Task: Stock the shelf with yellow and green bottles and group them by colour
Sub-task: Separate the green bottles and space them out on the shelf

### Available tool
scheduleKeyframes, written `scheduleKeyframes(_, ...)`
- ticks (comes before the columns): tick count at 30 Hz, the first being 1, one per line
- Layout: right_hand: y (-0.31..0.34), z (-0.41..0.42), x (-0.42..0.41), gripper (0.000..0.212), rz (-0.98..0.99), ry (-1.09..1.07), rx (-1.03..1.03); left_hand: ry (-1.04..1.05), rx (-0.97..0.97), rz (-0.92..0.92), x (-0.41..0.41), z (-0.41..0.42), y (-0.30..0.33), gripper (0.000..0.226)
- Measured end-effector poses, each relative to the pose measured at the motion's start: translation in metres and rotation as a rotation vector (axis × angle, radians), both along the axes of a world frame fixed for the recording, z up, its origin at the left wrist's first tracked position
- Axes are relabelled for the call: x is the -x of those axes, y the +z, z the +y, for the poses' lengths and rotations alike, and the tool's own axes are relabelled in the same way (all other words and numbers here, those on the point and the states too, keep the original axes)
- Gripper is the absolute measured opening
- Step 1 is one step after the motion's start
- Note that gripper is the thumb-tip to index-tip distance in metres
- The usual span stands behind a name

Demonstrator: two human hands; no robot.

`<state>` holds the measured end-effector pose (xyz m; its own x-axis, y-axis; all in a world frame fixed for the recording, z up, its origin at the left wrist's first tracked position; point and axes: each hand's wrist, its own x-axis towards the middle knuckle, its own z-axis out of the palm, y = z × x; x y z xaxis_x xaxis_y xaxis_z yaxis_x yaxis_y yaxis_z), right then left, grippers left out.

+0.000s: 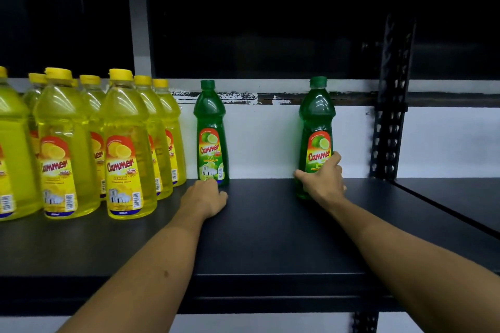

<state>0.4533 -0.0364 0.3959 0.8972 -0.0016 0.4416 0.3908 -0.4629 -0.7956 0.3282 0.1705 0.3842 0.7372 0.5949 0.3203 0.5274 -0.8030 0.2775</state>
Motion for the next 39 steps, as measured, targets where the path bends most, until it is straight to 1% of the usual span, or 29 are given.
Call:
scheduleKeyframes(4, -0.005, 0.011, 0.004, 0.102, -0.050, 0.273, -0.007, 0.006, 0.005, 0.003, 0.000, 0.000, 0.000, 0.038)
scheduleKeyframes(6, -0.005, 0.016, 0.009, 0.100, -0.069, 0.427, 0.051, 0.024, 0.027, -0.040, 0.000, 0.000, 0.000, 0.039)
scheduleKeyframes(7, -0.006, 0.017, 0.011, 0.099, -0.081, 0.489, 0.088, 0.034, 0.055, -0.096, 0.001, -0.001, 0.002, 0.040)
scheduleKeyframes(11, -0.007, 0.025, 0.022, 0.106, -0.078, 0.742, 0.233, 0.034, 0.137, -0.393, 0.005, -0.006, 0.011, 0.050)
scheduleKeyframes(13, -0.008, 0.027, 0.023, 0.097, -0.036, 0.807, 0.337, 0.011, 0.224, -0.549, 0.005, -0.006, 0.014, 0.063)
scheduleKeyframes(14, -0.008, 0.028, 0.022, 0.091, -0.013, 0.815, 0.396, -0.041, 0.258, -0.600, 0.005, -0.008, 0.015, 0.068)
scheduleKeyframes(15, -0.008, 0.028, 0.021, 0.086, 0.005, 0.801, 0.451, -0.109, 0.287, -0.612, 0.004, -0.010, 0.016, 0.076)
scheduleKeyframes(17, -0.009, 0.028, 0.017, 0.088, 0.043, 0.736, 0.515, -0.230, 0.358, -0.601, 0.003, -0.017, 0.014, 0.088)
scheduleKeyframes(19, -0.009, 0.027, 0.014, 0.089, 0.063, 0.680, 0.545, -0.302, 0.422, -0.576, -0.001, -0.020, 0.010, 0.087)
scheduleKeyframes(23, -0.010, 0.025, 0.011, 0.079, 0.019, 0.629, 0.616, -0.360, 0.487, -0.535, -0.007, -0.011, 0.008, 0.084)
scheduleKeyframes(25, -0.011, 0.025, 0.011, 0.074, 0.001, 0.608, 0.639, -0.377, 0.522, -0.553, -0.005, -0.007, 0.010, 0.084)
scheduleKeyframes(27, -0.012, 0.025, 0.011, 0.070, -0.018, 0.594, 0.647, -0.352, 0.522, -0.579, -0.005, -0.002, 0.010, 0.081)
scheduleKeyframes(28, -0.011, 0.025, 0.011, 0.068, -0.027, 0.589, 0.646, -0.312, 0.490, -0.594, -0.004, 0.000, 0.010, 0.078)
scheduleKeyframes(31, -0.011, 0.024, 0.012, 0.063, -0.033, 0.589, 0.637, -0.138, 0.342, -0.610, -0.001, 0.005, 0.011, 0.070)
scheduleKeyframes(33, -0.011, 0.024, 0.012, 0.060, -0.044, 0.590, 0.641, -0.051, 0.316, -0.624, 0.001, 0.008, 0.012, 0.067)
scheduleKeyframes(39, -0.011, 0.023, 0.010, 0.059, -0.043, 0.603, 0.637, 0.040, 0.271, -0.639, 0.003, 0.014, 0.011, 0.071)
